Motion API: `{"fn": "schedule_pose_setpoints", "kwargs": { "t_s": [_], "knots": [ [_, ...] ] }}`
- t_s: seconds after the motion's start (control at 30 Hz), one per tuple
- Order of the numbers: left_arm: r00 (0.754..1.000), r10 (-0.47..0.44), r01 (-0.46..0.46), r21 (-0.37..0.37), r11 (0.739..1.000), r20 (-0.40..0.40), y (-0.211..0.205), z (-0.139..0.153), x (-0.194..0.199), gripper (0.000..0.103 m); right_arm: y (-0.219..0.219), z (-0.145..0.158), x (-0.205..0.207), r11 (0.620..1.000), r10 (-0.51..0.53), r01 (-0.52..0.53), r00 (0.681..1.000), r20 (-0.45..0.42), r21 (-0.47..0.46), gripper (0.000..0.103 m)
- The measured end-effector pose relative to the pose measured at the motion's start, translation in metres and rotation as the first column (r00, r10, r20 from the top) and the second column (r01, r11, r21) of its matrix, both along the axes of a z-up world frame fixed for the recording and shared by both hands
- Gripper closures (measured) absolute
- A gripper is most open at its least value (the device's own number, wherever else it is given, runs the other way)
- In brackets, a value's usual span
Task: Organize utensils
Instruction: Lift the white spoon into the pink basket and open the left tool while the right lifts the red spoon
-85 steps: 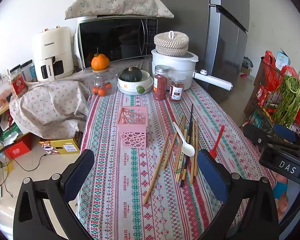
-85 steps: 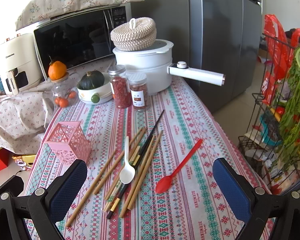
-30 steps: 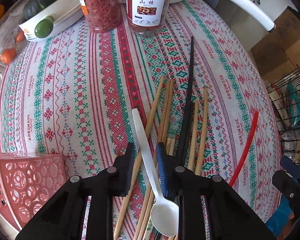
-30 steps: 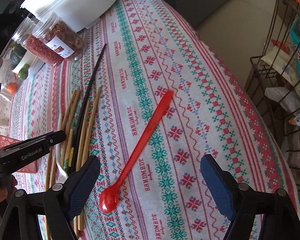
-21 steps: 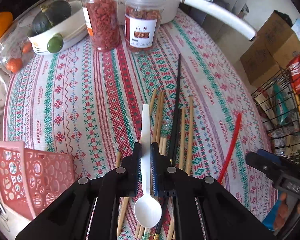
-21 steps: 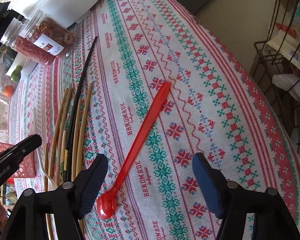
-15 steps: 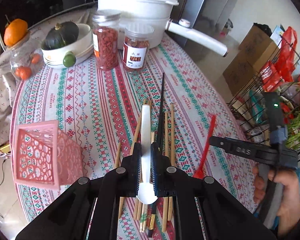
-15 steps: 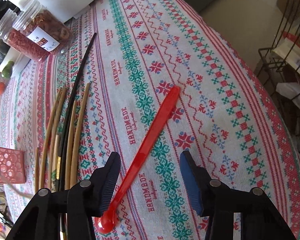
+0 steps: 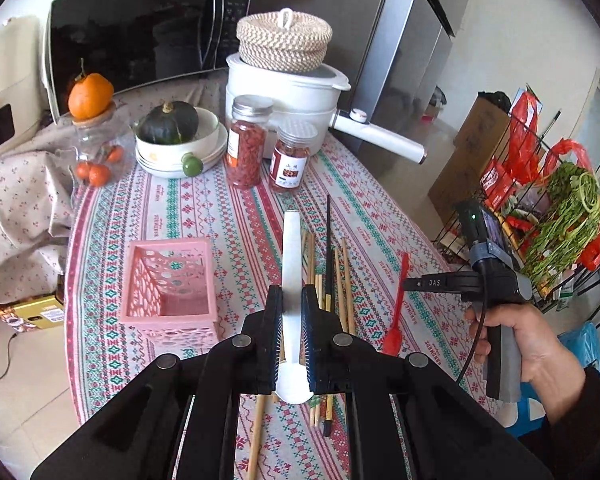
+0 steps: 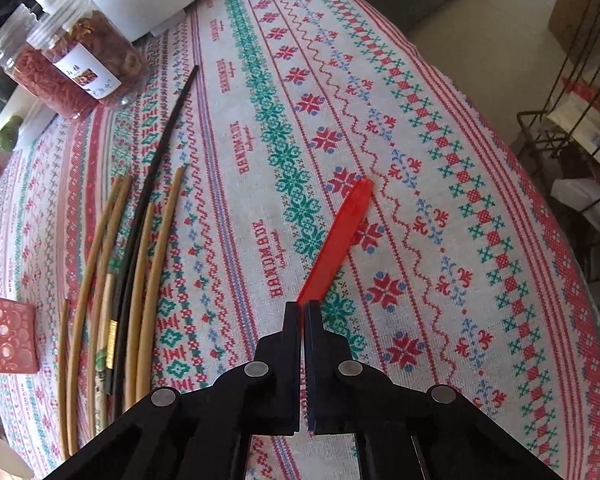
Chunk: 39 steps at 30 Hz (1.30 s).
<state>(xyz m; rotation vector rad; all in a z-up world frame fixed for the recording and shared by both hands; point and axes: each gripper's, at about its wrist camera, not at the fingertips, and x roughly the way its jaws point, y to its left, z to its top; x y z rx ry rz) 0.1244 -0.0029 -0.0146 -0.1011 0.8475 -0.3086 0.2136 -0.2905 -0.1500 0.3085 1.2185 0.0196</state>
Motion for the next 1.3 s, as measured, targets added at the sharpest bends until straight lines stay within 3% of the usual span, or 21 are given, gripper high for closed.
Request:
{"fn": "schedule_pose_setpoints", "kwargs": {
  "t_s": [0.13, 0.23, 0.27, 0.3, 0.33, 0.37, 0.53, 0.63, 0.77, 0.93, 1.07, 1.2, 1.3],
  "knots": [
    [0.997, 0.028, -0.025, -0.036, 0.999, 0.078, 0.021, 0.024, -0.012, 0.093, 0.005, 0.028, -0.012, 0.999, 0.033, -0.034, 0.996, 0.077, 0.012, 0.102],
    [0.996, 0.039, -0.034, -0.060, 0.998, 0.076, 0.031, 0.029, -0.015, 0.093, 0.006, 0.037, -0.014, 0.999, 0.034, -0.033, 0.994, 0.108, -0.008, 0.098],
    [0.997, 0.039, -0.034, -0.072, 0.997, 0.064, 0.033, 0.027, -0.014, 0.093, 0.004, 0.033, -0.012, 0.999, 0.023, -0.021, 0.996, 0.086, -0.025, 0.079],
    [0.998, 0.037, -0.033, -0.078, 0.996, 0.054, 0.033, 0.026, -0.014, 0.093, 0.002, 0.028, -0.009, 0.999, 0.002, 0.001, 0.998, 0.059, -0.038, 0.051],
    [0.998, 0.034, -0.031, -0.078, 0.996, 0.047, 0.032, 0.023, -0.014, 0.093, -0.003, 0.022, -0.010, 0.999, -0.025, 0.026, 0.999, 0.041, -0.039, 0.041],
    [0.999, 0.029, -0.026, -0.073, 0.997, 0.041, 0.030, 0.021, -0.014, 0.093, -0.007, 0.016, -0.009, 0.998, -0.043, 0.044, 0.999, 0.025, -0.033, 0.038],
    [1.000, -0.004, 0.004, -0.050, 0.999, 0.014, 0.018, 0.008, -0.015, 0.093, -0.008, -0.008, 0.008, 0.987, -0.086, 0.080, 0.996, -0.035, -0.140, 0.038],
    [1.000, -0.017, 0.017, -0.037, 0.999, -0.009, 0.014, 0.000, -0.015, 0.093, 0.004, -0.009, 0.020, 0.966, -0.042, 0.042, 0.999, 0.008, -0.254, 0.045],
    [0.999, -0.024, 0.023, -0.028, 0.999, -0.023, 0.016, -0.007, -0.017, 0.093, 0.012, -0.005, 0.029, 0.971, 0.005, 0.004, 0.999, 0.035, -0.238, 0.089],
    [1.000, -0.005, 0.005, -0.043, 0.999, 0.010, 0.026, 0.003, -0.021, 0.093, 0.009, 0.002, 0.025, 0.991, 0.013, -0.003, 0.997, 0.071, -0.134, 0.091],
    [0.998, 0.017, -0.014, -0.062, 0.998, 0.058, 0.034, 0.018, -0.024, 0.093, 0.013, 0.039, 0.006, 0.997, 0.018, -0.004, 0.983, 0.184, -0.079, 0.091],
    [0.986, 0.060, -0.049, -0.071, 0.996, 0.153, 0.044, 0.042, -0.031, 0.093, 0.026, 0.083, -0.016, 0.998, 0.055, -0.042, 0.941, 0.334, -0.045, 0.091],
    [0.964, 0.115, -0.099, -0.078, 0.992, 0.241, 0.054, 0.060, -0.034, 0.093, 0.040, 0.112, -0.040, 0.996, 0.087, -0.070, 0.894, 0.440, -0.055, 0.091]
  ]
}}
